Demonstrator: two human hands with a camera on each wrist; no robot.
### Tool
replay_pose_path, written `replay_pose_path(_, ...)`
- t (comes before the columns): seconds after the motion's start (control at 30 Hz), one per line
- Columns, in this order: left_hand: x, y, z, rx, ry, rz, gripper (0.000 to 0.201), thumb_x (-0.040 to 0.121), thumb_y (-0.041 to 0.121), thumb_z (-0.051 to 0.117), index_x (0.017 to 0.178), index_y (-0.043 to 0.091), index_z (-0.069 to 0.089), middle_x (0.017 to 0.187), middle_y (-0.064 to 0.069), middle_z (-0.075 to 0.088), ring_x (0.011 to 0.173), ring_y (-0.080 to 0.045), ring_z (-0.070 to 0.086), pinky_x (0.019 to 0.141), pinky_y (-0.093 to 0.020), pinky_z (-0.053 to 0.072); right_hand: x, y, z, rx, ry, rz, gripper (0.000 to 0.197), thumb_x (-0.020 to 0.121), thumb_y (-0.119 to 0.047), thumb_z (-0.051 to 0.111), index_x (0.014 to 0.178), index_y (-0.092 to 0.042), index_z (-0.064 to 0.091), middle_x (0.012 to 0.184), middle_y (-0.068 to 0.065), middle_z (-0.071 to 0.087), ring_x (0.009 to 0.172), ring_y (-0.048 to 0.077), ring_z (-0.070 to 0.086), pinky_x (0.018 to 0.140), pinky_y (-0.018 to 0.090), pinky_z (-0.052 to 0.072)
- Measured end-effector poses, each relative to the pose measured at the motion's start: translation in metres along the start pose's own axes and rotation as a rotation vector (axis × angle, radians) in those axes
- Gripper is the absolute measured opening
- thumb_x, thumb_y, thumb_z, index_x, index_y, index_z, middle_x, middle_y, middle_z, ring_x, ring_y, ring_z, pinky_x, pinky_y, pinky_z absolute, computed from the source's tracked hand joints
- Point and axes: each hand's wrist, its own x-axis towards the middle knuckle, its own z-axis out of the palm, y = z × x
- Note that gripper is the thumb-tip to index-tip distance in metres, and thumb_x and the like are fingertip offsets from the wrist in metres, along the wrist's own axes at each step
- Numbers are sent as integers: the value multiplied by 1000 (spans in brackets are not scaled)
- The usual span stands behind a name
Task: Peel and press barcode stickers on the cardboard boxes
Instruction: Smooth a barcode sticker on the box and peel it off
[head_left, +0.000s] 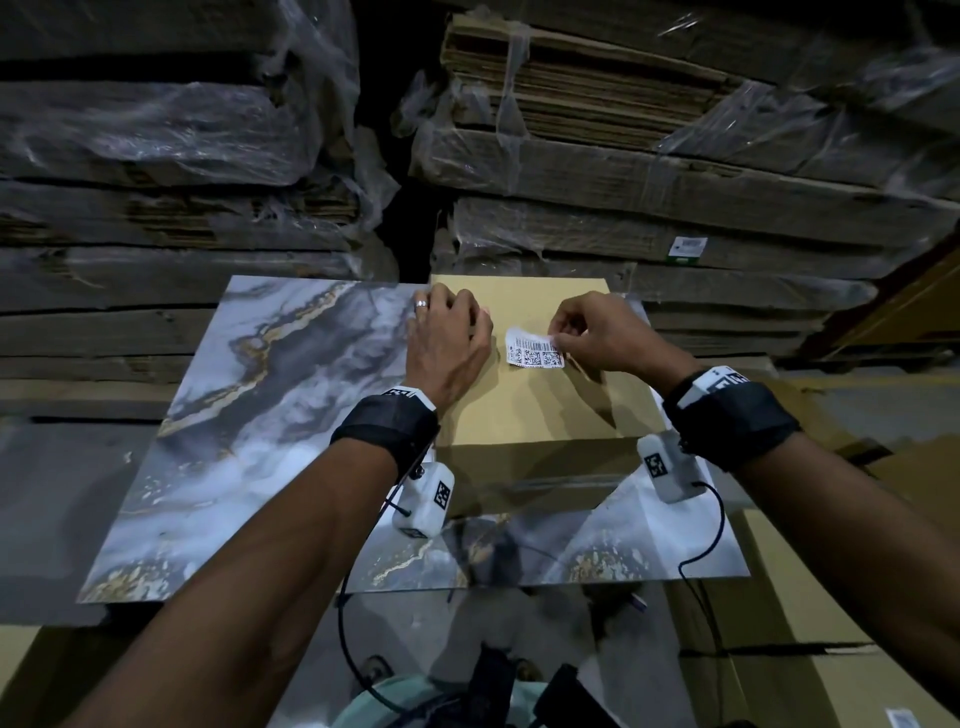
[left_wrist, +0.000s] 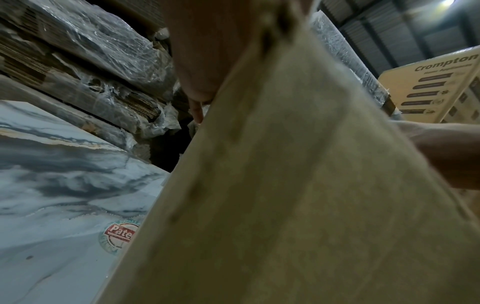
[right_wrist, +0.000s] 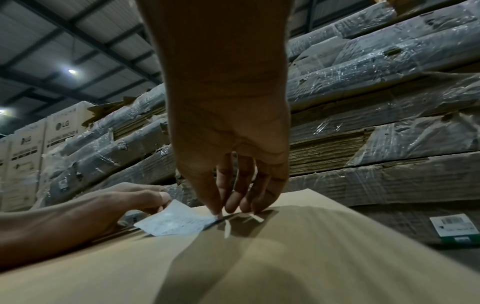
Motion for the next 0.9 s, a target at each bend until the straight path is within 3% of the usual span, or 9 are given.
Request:
replay_pose_path(0.07, 0, 0, 0, -4, 2, 0, 41, 94, 44, 35, 99, 13, 62, 108, -10, 54, 108, -30, 45, 87, -49, 47, 0, -4, -3, -6, -16, 4, 9, 88, -6, 71, 87, -13, 76, 75, -3, 73, 66, 5, 65, 57, 12, 47)
replay_pose_path(0.13, 0, -1, 1, -3, 4, -1, 38, 95, 43, 38, 98, 14, 61, 108, -10, 54, 108, -30, 45, 87, -49, 47, -1, -9, -6, -25, -20, 8, 10, 86, -6, 72, 84, -14, 78, 73, -2, 74, 67, 8, 69, 63, 26, 56)
replay_pose_path(0.2, 1, -1, 3, -2, 6, 1, 35, 96, 42, 40, 97, 14, 61, 108, -10, 54, 108, -31, 45, 87, -50, 47, -2, -14, -9, -57, -15, 12, 10, 85, -6, 73, 83, -13, 80, 73, -1, 75, 69, 10, 69, 66, 31, 58)
replay_pose_path(0.37, 0, -1, 4, -4, 17, 5, 35, 96, 43, 40, 97, 13, 60, 107, -11, 53, 109, -31, 45, 87, -50, 47, 3, -36, -12, -152, 28, 63, 14, 73, -4, 73, 75, -15, 82, 71, 3, 76, 69, 16, 70, 66, 29, 53)
replay_pose_path(0.47, 0, -1, 3, 3, 12, 1, 35, 96, 42, 40, 98, 13, 59, 109, -11, 53, 110, -31, 44, 87, -51, 47, 8, -49, -15, -170, 0, 150, 11, 68, -6, 73, 68, -14, 80, 62, 3, 73, 63, 15, 71, 58, 23, 46)
replay_pose_path(0.53, 0, -2, 2, 1, 10, -2, 33, 97, 41, 42, 99, 13, 59, 110, -11, 53, 110, -30, 44, 88, -50, 47, 10, -54, -18, -170, -28, 205, 8, 69, -8, 75, 64, -13, 79, 56, 1, 70, 55, 12, 70, 54, 23, 52)
replay_pose_path(0.63, 0, -1, 3, 3, 8, 0, 32, 98, 41, 43, 100, 13, 59, 112, -12, 53, 112, -30, 44, 88, -50, 46, 14, -57, -19, -147, -32, 264, 10, 72, -11, 77, 62, -11, 77, 52, -1, 69, 52, 11, 71, 62, 30, 63)
replay_pose_path(0.83, 1, -3, 3, 2, 8, 1, 34, 98, 42, 41, 101, 14, 59, 111, -11, 53, 110, -29, 44, 87, -50, 47, 16, -56, -18, -157, 3, 306, 14, 75, -18, 79, 63, -10, 77, 54, 0, 70, 56, 16, 72, 69, 38, 65)
replay_pose_path(0.9, 0, -3, 2, 0, 9, 0, 34, 98, 42, 41, 101, 13, 59, 111, -11, 53, 110, -29, 43, 87, -49, 47, 12, -57, -14, -187, 61, 281, 16, 77, -26, 79, 73, -11, 78, 69, 6, 74, 69, 24, 72, 71, 36, 61)
